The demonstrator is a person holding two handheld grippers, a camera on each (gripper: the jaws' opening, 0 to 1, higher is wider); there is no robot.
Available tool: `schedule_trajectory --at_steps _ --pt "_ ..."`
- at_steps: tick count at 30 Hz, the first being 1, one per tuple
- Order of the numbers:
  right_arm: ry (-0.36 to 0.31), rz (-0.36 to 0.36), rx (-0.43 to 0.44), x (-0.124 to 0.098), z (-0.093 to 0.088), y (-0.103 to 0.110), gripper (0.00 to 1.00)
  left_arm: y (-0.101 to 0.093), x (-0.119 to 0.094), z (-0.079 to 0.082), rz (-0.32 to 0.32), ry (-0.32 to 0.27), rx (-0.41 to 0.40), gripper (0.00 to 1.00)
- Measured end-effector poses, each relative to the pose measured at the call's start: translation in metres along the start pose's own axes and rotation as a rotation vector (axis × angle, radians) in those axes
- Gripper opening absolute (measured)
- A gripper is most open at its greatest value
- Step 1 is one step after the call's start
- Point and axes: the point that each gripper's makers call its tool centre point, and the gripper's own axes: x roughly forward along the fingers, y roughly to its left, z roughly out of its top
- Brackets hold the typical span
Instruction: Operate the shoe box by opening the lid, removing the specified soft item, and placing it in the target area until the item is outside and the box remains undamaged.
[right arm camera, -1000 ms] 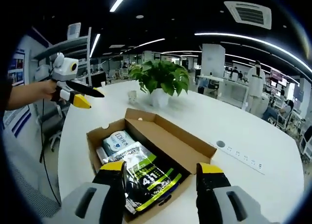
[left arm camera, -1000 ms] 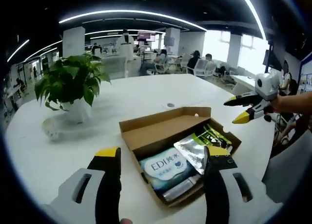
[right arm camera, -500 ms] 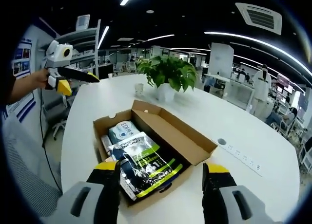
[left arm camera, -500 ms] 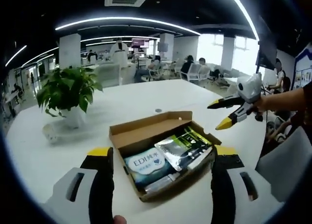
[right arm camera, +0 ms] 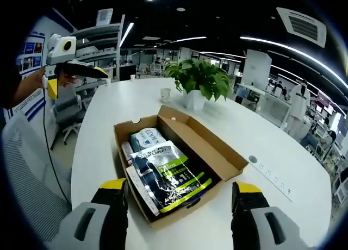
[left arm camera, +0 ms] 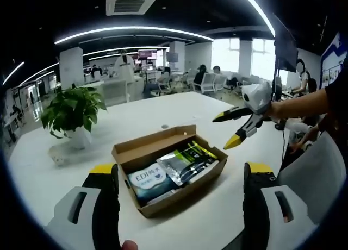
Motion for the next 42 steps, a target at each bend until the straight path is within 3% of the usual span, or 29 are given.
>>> schedule_trajectory --at_steps 12,19,35,42 --pt "0.026 0.027 -0.028 0.001 -0.004 0.009 0.87 -0.027 -0.037 -0.016 0.039 -0.007 0.05 0.99" --pt "0.013 0.045 -0.051 0.003 -0.001 0.013 0.89 -0.042 -0.049 -0.022 0.038 -0.008 0.067 0.99" --pt "0.076 0.041 -0.191 0.02 -0.015 0.007 0.82 -0.081 -0.069 -0.041 0.059 -0.023 0.077 0.99" --pt "0.093 0.042 -0.18 0.029 -0.017 0.003 0.79 -0.086 -0.069 -0.054 0.093 -0.024 0.059 0.99"
